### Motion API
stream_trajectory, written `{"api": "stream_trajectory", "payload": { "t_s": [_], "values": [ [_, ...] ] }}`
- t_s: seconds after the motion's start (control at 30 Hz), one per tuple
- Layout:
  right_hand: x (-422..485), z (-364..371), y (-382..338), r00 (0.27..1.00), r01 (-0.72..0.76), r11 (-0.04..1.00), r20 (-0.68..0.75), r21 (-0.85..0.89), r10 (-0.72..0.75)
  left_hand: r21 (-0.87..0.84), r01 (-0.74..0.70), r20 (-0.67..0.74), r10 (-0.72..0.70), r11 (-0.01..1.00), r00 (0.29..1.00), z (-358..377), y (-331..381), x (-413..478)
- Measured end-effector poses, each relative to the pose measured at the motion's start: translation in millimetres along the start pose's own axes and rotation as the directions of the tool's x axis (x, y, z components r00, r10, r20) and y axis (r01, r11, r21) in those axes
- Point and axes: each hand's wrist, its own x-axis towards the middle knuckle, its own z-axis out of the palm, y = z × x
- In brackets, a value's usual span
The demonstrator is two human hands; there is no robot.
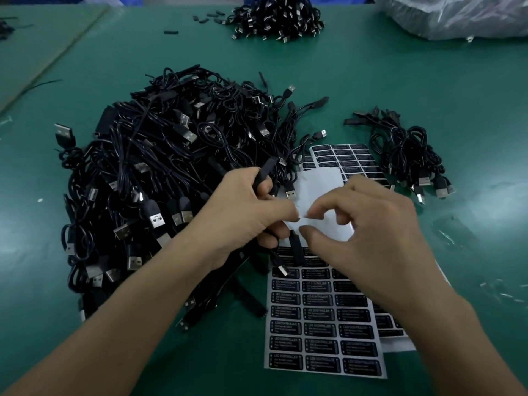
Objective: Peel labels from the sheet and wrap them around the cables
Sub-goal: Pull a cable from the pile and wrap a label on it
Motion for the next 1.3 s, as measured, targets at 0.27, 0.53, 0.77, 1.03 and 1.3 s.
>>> {"api": "stream_trajectory", "payload": {
  "t_s": [0.27,0.53,0.77,1.03,1.3],
  "values": [
    [1,8,-10,0.998,-0.005,0.992,-0.068,-0.128,-0.004,-0.035,0.014,0.012,-0.013,0.999,1.0,-2,0,0],
    [10,3,1,0.917,-0.358,0.763,0.046,0.538,0.397,-0.133,0.054,-0.033,-0.058,0.99,0.998,-4,5,0],
    [30,-10,0,0.758,-0.591,0.233,0.432,0.772,0.489,-0.067,0.0,-0.026,-0.002,0.998,1.0,-1,-1,3],
    [35,11,4,0.739,-0.575,0.101,0.463,0.812,0.489,0.001,-0.097,-0.008,0.097,0.995,0.995,3,-5,0],
    [28,16,6,0.774,-0.526,0.123,0.413,0.842,0.48,-0.085,-0.054,0.086,0.061,0.995,0.994,3,-5,1]
  ]
}}
